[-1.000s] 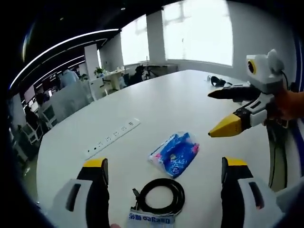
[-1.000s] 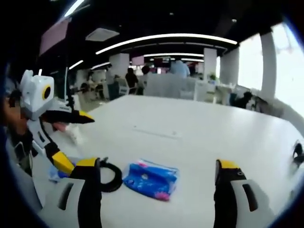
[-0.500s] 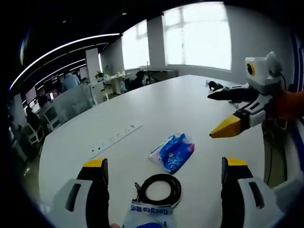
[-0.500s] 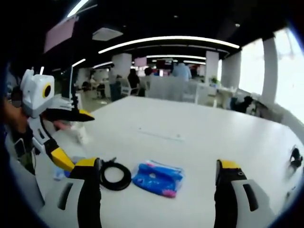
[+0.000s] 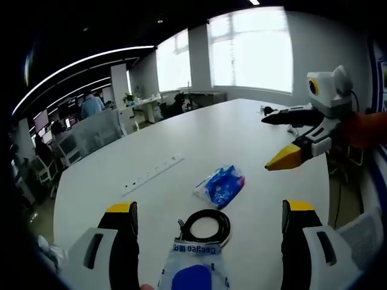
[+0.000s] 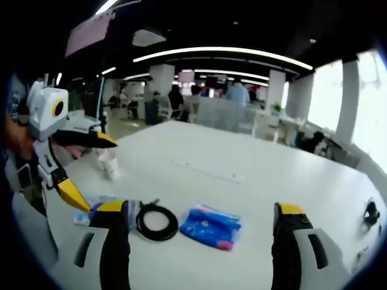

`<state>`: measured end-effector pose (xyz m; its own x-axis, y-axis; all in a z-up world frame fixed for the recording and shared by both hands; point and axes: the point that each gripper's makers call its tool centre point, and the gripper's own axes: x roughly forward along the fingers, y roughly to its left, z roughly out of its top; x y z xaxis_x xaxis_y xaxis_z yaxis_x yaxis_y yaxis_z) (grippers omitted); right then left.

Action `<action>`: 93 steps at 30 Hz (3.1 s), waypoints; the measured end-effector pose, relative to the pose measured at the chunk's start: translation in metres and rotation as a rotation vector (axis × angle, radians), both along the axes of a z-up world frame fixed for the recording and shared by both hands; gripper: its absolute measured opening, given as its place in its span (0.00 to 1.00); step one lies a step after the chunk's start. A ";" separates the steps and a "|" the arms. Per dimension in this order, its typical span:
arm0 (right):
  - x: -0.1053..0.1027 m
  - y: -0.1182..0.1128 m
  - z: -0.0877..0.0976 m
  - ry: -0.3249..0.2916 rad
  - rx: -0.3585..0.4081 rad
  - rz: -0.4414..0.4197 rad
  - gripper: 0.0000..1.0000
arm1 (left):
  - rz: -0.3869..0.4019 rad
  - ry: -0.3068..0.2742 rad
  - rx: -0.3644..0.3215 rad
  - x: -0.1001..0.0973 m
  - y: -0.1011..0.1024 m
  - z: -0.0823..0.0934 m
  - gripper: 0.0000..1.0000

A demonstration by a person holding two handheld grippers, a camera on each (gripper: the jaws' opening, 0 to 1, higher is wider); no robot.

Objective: Arrange the tabletop items into an orderly group along one side of the table until the central work area is clear of visible clutter.

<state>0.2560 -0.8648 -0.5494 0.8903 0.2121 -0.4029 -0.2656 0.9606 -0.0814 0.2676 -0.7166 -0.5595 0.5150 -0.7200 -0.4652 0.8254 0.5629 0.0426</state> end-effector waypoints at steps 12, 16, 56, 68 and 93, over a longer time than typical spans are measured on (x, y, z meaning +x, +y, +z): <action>-0.009 0.032 0.011 -0.031 -0.025 -0.003 0.94 | -0.002 -0.027 -0.018 -0.010 0.031 0.002 0.98; -0.013 0.043 0.011 -0.036 -0.031 -0.005 0.93 | -0.005 -0.019 -0.016 -0.013 0.040 -0.008 0.98; -0.006 0.114 -0.045 0.045 -0.084 0.170 0.48 | 0.142 0.042 -0.022 -0.022 0.125 -0.066 0.90; -0.005 0.134 -0.057 0.072 -0.134 0.265 0.31 | 0.182 0.025 0.014 -0.030 0.145 -0.076 0.88; -0.005 0.152 -0.092 0.163 -0.172 0.385 0.25 | 0.277 0.084 0.034 -0.049 0.170 -0.102 0.82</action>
<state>0.2506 -0.7128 -0.6416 0.6816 0.4333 -0.5897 -0.6239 0.7653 -0.1587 0.2191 -0.5462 -0.6616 0.6486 -0.5406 -0.5359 0.6420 0.7667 0.0035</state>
